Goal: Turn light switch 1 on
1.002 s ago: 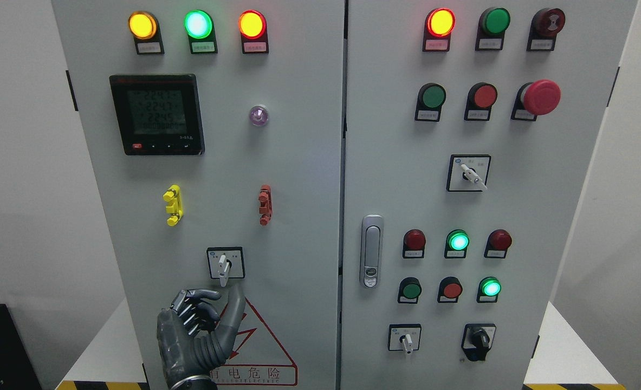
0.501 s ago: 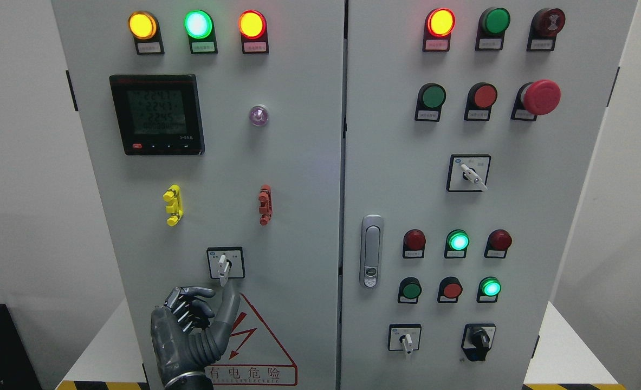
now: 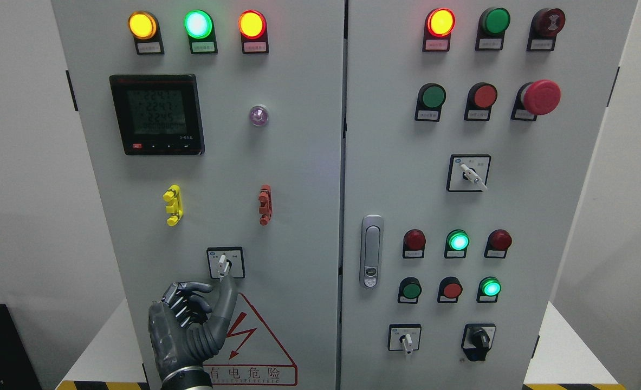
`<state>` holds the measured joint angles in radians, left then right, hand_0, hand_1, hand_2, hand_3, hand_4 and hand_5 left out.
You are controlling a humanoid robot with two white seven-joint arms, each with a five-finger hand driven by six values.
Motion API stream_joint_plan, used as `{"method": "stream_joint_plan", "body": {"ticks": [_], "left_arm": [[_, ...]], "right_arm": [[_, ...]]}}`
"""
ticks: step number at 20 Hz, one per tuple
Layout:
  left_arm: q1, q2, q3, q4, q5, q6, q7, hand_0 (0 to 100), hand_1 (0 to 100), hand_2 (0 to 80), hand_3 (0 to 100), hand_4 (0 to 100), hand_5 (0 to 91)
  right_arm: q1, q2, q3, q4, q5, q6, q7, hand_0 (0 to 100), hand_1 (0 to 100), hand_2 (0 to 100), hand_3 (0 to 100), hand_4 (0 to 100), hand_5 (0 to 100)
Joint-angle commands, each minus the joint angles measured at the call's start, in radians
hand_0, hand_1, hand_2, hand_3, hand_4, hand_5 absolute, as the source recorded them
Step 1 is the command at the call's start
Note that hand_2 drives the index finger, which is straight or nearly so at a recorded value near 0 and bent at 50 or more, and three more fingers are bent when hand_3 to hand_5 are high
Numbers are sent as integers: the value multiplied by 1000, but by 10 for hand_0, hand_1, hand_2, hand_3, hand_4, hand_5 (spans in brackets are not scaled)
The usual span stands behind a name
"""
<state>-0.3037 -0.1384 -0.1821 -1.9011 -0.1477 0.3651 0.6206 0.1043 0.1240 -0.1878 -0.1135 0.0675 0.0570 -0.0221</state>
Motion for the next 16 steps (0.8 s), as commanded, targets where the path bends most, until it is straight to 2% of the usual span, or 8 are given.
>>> {"method": "stream_joint_plan", "body": {"ticks": [1,16], "left_arm": [[-5,-3,-2,4,0,1,-2,102,733,627,931,945,854],[-26,-4,-5,7,-1,26,-2,95,725,628,931,943,854]], "right_arm": [[0,-1,-1,0,0,0,1,0,0,0,0,0,0],[0,0,-1,0,0,0,-1,0,0,0,0,0,0]]}}
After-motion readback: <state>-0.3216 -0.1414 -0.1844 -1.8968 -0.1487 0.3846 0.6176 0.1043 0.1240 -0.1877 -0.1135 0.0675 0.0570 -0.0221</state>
